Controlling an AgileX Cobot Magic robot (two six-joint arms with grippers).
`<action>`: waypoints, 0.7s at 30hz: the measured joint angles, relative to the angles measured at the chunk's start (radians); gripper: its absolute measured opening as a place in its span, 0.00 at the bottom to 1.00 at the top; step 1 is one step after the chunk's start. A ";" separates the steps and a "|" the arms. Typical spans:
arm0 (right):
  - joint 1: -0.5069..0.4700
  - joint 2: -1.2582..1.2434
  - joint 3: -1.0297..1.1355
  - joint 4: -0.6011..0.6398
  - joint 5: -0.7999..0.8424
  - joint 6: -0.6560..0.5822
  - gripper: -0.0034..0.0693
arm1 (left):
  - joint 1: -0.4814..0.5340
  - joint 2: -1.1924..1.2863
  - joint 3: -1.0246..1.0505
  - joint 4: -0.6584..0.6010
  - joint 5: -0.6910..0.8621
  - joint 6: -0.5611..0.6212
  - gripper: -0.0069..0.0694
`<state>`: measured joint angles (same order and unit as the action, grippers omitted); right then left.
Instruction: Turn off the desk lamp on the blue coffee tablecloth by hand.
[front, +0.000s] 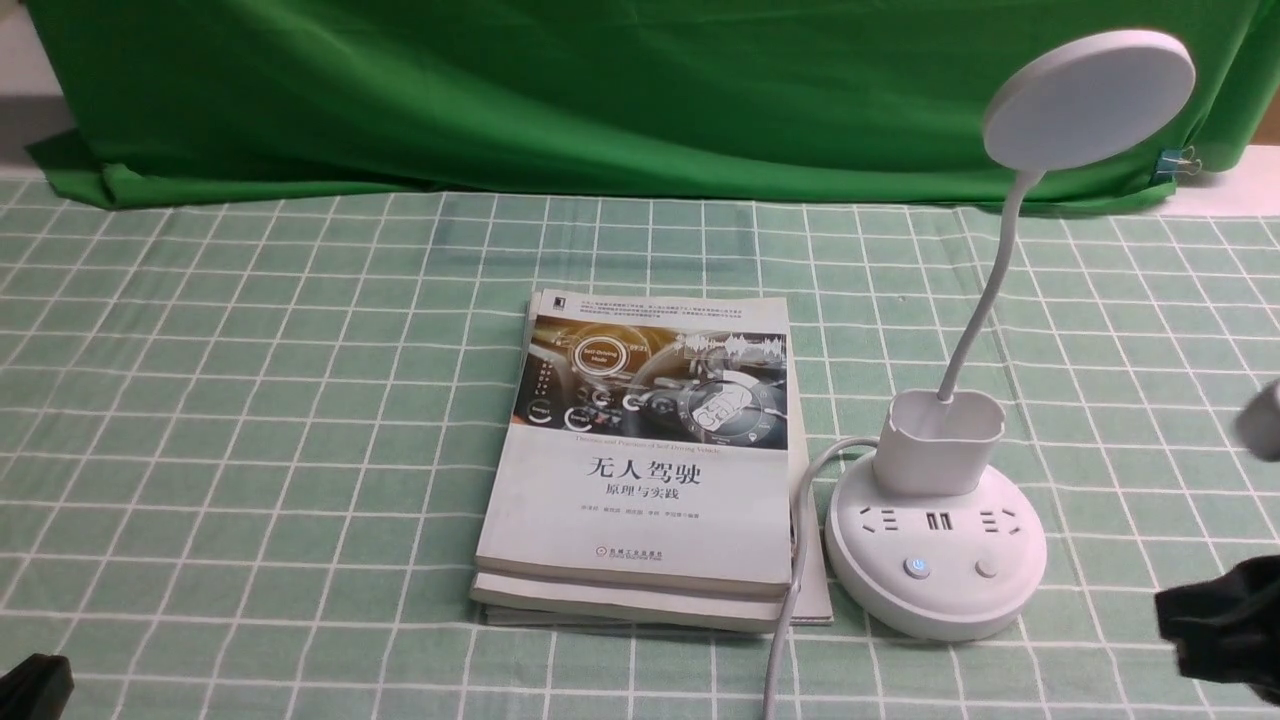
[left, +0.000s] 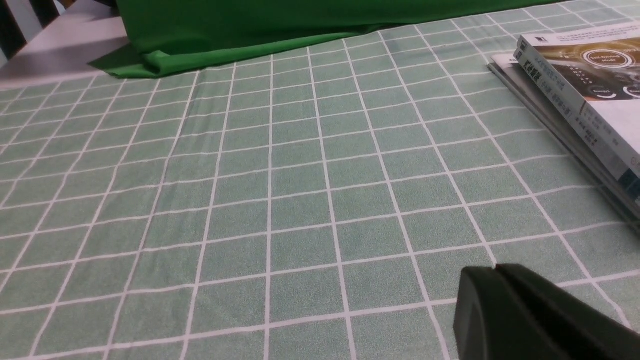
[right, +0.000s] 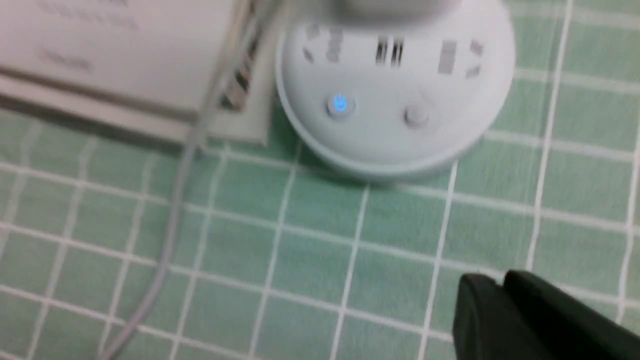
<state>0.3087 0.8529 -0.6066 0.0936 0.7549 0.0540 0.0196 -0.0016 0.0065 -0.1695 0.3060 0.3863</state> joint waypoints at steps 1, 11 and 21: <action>0.000 -0.025 0.001 -0.010 -0.009 0.000 0.13 | 0.000 0.000 0.000 0.000 0.000 0.000 0.09; -0.109 -0.397 0.295 -0.045 -0.429 -0.054 0.09 | 0.000 0.000 0.000 0.000 0.000 0.000 0.09; -0.192 -0.819 0.611 -0.094 -0.598 -0.054 0.09 | 0.000 0.000 0.000 0.000 0.000 0.000 0.09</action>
<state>0.1171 0.0343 0.0047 0.0000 0.1569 0.0000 0.0196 -0.0016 0.0065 -0.1695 0.3060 0.3863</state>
